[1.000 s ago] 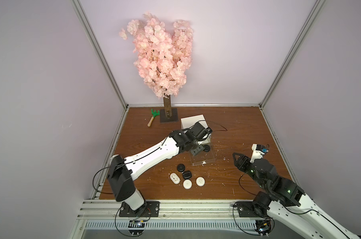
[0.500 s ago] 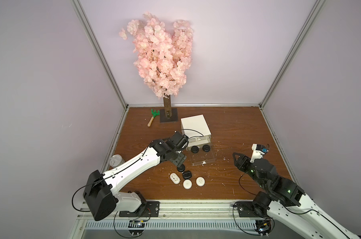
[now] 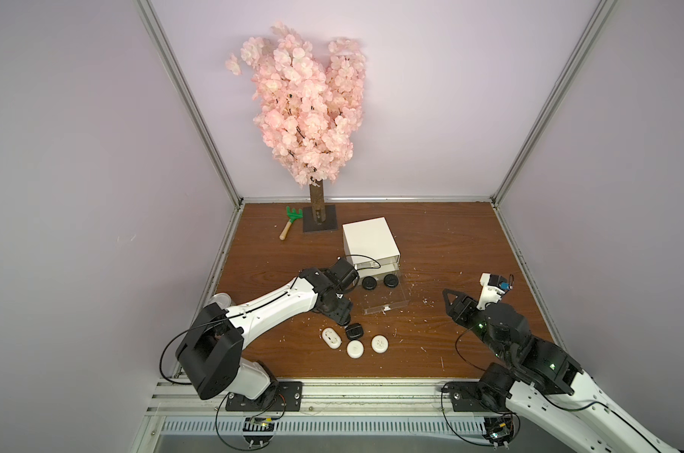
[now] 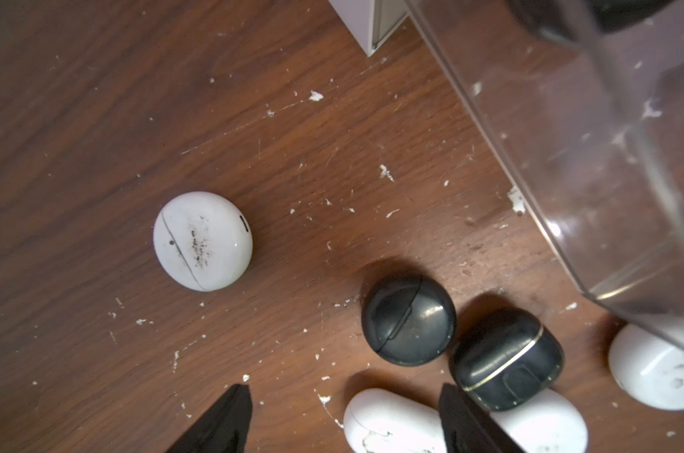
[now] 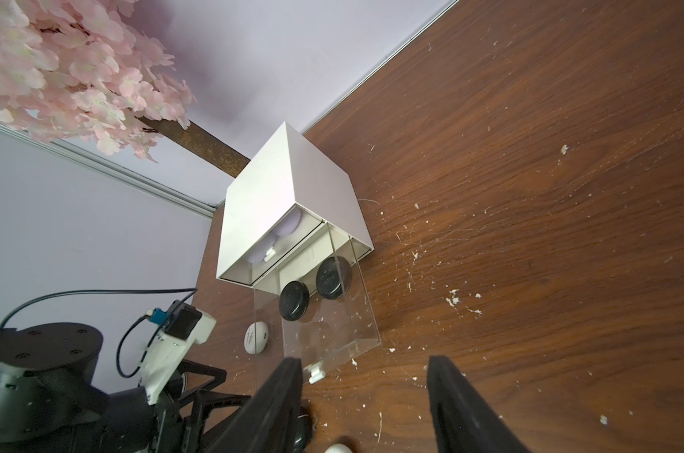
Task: Put the bluetooth earphones in the drawer according to color
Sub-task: Pick up the Bluetooth earphone from the center of the board.
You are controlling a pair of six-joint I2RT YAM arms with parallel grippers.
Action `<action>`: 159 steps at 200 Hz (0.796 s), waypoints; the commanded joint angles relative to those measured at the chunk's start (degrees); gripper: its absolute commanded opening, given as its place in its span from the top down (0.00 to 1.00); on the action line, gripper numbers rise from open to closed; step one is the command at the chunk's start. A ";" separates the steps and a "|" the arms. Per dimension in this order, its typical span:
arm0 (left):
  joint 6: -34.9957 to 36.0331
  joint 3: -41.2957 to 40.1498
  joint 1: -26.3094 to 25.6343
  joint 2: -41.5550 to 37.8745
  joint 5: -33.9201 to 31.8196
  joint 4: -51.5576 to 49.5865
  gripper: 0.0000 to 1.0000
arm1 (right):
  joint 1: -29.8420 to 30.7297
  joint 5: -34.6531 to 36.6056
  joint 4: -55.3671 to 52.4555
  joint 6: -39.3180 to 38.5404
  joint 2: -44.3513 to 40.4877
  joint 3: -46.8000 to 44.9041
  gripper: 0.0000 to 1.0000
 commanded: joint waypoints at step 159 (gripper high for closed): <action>-2.46 -6.76 0.58 0.76 7.56 11.53 0.23 | -0.31 0.55 0.99 -1.03 1.36 2.10 0.41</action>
